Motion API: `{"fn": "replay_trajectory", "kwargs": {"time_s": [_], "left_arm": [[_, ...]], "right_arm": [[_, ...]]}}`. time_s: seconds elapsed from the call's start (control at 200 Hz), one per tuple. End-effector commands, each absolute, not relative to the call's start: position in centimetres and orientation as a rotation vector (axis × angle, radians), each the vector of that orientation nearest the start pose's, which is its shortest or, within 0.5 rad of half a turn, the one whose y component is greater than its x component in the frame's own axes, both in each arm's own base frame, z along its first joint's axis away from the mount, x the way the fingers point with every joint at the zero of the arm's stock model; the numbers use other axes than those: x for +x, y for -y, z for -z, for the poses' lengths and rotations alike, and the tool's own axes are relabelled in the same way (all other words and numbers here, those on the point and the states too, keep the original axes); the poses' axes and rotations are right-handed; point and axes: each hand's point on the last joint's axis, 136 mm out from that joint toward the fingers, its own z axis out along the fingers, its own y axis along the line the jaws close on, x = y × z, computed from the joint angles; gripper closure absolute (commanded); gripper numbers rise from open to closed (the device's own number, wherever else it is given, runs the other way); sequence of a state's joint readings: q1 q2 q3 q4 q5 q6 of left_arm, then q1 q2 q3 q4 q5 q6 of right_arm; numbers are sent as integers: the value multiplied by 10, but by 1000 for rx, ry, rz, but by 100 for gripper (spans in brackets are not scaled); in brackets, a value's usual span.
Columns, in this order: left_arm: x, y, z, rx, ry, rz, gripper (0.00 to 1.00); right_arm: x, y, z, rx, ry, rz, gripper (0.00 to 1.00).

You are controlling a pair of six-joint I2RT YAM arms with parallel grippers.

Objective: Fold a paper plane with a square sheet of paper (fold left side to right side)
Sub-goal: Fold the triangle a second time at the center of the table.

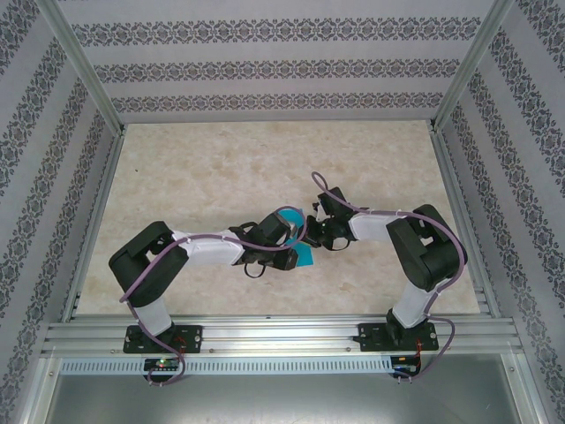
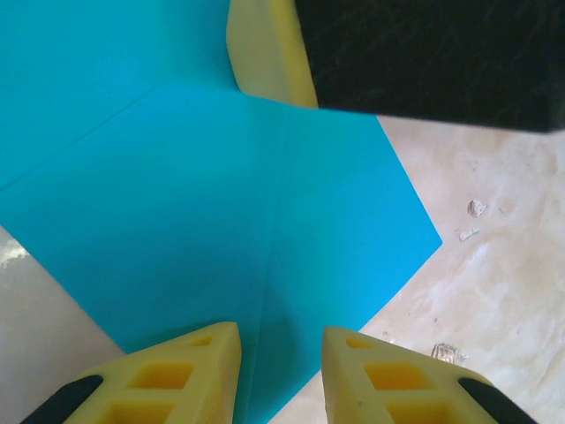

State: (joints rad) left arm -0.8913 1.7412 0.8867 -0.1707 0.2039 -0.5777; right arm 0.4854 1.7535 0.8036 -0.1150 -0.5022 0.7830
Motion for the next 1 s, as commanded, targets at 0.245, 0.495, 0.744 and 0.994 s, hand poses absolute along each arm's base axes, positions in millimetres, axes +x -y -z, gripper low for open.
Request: {"fn": "replay_trajectory", "kwargs": {"time_s": [0.245, 0.495, 0.744, 0.994], "left_arm": [[153, 300, 7, 647, -2928, 672, 68], [136, 303, 5, 657, -2923, 713, 68], [158, 299, -35, 592, -2836, 686, 67], [184, 316, -74, 471, -2714, 900, 66]], "right_arm": [[285, -232, 4, 235, -2898, -877, 90], [285, -230, 6, 234, -2901, -871, 90], [284, -230, 5, 233, -2899, -877, 91], [284, -225, 3, 275, -2878, -883, 90]]}}
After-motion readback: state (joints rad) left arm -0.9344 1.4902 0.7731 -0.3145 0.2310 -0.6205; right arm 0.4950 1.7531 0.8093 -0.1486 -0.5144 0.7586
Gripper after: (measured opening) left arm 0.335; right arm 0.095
